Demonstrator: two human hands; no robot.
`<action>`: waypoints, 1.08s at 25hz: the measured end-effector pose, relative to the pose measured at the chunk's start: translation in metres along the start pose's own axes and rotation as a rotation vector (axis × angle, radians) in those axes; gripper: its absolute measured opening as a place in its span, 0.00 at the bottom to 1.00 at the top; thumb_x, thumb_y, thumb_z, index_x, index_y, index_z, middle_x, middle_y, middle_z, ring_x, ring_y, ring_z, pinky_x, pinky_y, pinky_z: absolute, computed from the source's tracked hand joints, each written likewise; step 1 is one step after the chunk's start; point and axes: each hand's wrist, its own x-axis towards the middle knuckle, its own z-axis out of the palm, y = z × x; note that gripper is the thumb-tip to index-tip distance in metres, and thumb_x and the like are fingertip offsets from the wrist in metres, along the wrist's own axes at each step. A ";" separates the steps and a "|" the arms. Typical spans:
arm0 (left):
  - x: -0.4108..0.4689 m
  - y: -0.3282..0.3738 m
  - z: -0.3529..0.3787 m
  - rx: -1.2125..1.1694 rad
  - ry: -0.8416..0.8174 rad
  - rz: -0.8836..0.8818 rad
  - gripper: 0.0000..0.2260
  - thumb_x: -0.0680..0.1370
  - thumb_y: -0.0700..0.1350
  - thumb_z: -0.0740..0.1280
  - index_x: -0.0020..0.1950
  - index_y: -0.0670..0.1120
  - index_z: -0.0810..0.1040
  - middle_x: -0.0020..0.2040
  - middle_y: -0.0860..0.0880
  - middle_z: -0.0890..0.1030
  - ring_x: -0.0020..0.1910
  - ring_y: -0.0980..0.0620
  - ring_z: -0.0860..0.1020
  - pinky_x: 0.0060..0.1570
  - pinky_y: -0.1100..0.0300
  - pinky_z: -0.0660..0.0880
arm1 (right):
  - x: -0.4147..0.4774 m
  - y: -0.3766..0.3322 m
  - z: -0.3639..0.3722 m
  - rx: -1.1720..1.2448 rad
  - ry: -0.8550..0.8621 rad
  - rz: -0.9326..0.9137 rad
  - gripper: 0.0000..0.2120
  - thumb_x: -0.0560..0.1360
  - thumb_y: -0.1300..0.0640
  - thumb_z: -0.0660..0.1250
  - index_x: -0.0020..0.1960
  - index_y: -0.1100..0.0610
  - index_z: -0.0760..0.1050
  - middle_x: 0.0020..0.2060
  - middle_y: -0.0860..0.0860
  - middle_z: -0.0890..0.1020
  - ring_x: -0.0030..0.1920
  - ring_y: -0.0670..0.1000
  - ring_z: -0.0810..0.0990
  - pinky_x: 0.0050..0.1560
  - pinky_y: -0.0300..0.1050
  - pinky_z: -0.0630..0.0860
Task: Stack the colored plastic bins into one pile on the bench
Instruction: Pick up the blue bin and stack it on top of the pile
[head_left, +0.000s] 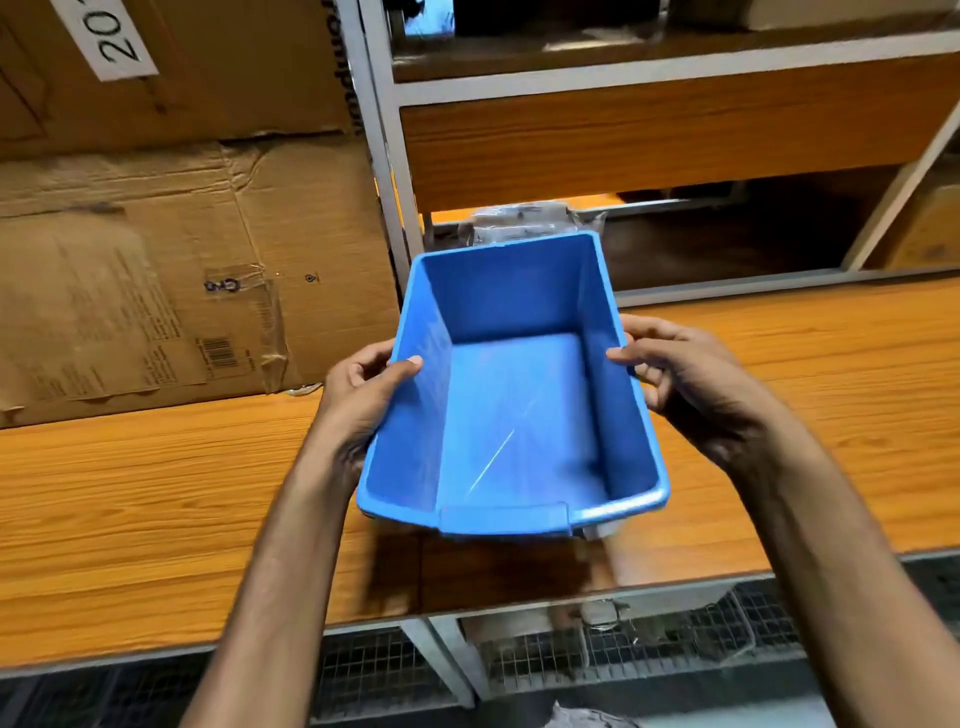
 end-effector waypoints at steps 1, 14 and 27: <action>0.003 -0.002 -0.003 -0.025 -0.032 -0.123 0.07 0.79 0.38 0.71 0.56 0.43 0.84 0.42 0.48 0.87 0.40 0.49 0.83 0.37 0.62 0.82 | 0.001 -0.007 0.003 0.025 0.019 0.046 0.17 0.73 0.68 0.69 0.62 0.60 0.82 0.57 0.55 0.86 0.54 0.50 0.84 0.53 0.44 0.81; 0.003 -0.024 -0.011 -0.162 -0.217 -0.622 0.19 0.81 0.50 0.67 0.67 0.39 0.79 0.55 0.40 0.85 0.42 0.45 0.87 0.41 0.48 0.85 | -0.007 -0.035 0.027 0.000 0.111 0.127 0.13 0.64 0.63 0.78 0.47 0.54 0.81 0.46 0.51 0.82 0.47 0.48 0.80 0.49 0.41 0.82; -0.030 -0.014 0.065 -0.029 -0.438 -0.325 0.16 0.78 0.47 0.71 0.65 0.47 0.81 0.62 0.45 0.84 0.56 0.47 0.81 0.65 0.46 0.75 | -0.087 -0.005 -0.077 0.217 0.236 0.251 0.24 0.77 0.70 0.62 0.73 0.60 0.73 0.63 0.56 0.82 0.45 0.50 0.87 0.54 0.48 0.83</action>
